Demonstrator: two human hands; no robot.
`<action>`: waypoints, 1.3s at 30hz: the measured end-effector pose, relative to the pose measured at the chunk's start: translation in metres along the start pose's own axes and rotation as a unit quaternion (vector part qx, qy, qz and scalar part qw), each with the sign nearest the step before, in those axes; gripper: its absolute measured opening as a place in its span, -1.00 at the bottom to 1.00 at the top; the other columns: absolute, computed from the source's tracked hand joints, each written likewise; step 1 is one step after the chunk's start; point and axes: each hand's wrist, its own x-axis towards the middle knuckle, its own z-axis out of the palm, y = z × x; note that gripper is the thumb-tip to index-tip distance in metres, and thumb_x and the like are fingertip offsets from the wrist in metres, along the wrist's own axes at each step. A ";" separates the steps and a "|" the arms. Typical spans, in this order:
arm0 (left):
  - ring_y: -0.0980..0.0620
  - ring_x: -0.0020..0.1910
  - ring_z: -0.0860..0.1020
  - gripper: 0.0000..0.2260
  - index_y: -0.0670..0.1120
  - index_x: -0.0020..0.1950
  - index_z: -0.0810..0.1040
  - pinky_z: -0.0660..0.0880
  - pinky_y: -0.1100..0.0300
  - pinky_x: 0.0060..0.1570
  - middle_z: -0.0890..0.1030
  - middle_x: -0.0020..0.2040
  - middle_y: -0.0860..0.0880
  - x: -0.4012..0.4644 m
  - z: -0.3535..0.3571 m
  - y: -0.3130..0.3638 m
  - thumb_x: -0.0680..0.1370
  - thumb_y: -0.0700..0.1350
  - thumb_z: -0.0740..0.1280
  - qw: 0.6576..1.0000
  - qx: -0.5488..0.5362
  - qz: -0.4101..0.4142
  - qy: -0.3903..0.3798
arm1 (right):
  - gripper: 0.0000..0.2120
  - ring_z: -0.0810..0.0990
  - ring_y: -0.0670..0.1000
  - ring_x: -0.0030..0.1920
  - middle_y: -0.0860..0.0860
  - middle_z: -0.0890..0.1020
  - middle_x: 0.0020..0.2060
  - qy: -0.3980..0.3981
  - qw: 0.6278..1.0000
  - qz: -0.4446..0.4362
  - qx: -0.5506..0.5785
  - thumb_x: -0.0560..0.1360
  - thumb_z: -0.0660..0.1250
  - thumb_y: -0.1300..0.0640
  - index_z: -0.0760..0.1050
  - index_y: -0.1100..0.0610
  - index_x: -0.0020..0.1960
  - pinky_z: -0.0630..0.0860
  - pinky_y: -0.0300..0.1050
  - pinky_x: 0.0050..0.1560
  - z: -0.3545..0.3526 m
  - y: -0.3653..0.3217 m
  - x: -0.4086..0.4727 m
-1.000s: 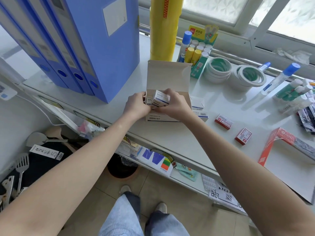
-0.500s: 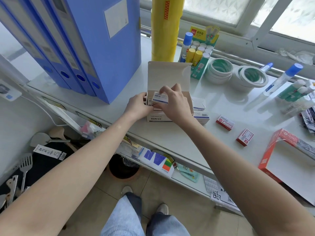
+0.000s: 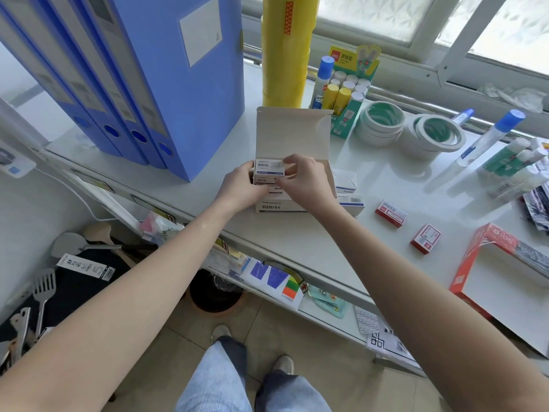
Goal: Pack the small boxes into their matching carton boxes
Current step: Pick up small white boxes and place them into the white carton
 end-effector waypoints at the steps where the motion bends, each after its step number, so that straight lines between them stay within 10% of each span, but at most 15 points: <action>1: 0.02 0.03 0.55 -0.62 0.03 0.27 0.51 0.37 0.27 -0.06 0.65 0.12 -0.03 0.000 0.001 0.000 0.45 -0.16 0.31 1.000 -0.003 0.002 0.002 | -0.63 0.62 0.12 0.09 0.14 0.67 0.06 0.003 1.000 0.000 0.006 0.42 0.35 0.19 0.50 0.15 0.23 0.54 0.03 0.16 0.001 -0.001 0.000; 19: -0.06 0.11 0.58 -0.63 0.02 0.22 0.53 0.46 0.22 -0.02 0.65 0.13 -0.05 0.002 0.004 -0.004 0.42 -0.19 0.33 0.999 0.001 0.001 0.046 | -0.63 0.56 0.13 0.12 0.15 0.60 0.14 -0.041 0.998 -0.004 0.040 0.43 0.20 0.33 0.37 0.14 0.23 0.44 -0.15 -0.02 -0.003 0.007 -0.004; 24: -0.10 0.37 0.39 -0.28 -0.08 0.53 0.08 0.39 0.16 0.13 0.37 0.44 -0.15 0.001 -0.001 0.003 0.47 -0.10 0.38 0.999 0.010 -0.009 0.044 | -0.66 0.55 0.12 0.09 0.13 0.58 0.14 -0.009 0.999 -0.032 0.005 0.45 0.18 0.31 0.44 0.17 0.20 0.50 -0.02 0.08 -0.014 0.006 -0.007; 32: -0.03 0.50 0.16 -0.44 -0.08 0.50 0.18 0.12 0.21 0.41 0.21 0.52 -0.09 -0.014 0.005 0.040 0.52 -0.18 0.27 0.972 0.074 0.179 0.131 | -0.75 0.56 0.03 -0.13 0.14 0.66 -0.06 0.109 0.991 -0.073 0.013 0.46 0.17 0.33 0.56 0.20 0.04 0.53 -0.10 -0.04 -0.064 0.014 -0.011; 39: -0.08 0.44 0.26 -0.56 -0.09 0.39 0.40 0.22 0.06 0.41 0.33 0.45 -0.08 -0.027 0.049 0.053 0.50 -0.14 0.30 0.947 0.176 0.268 -0.016 | -0.70 0.50 0.02 -0.10 0.17 0.63 0.00 0.080 0.996 -0.029 -0.022 0.38 0.19 0.37 0.53 0.23 0.07 0.41 -0.20 -0.05 -0.081 0.059 -0.034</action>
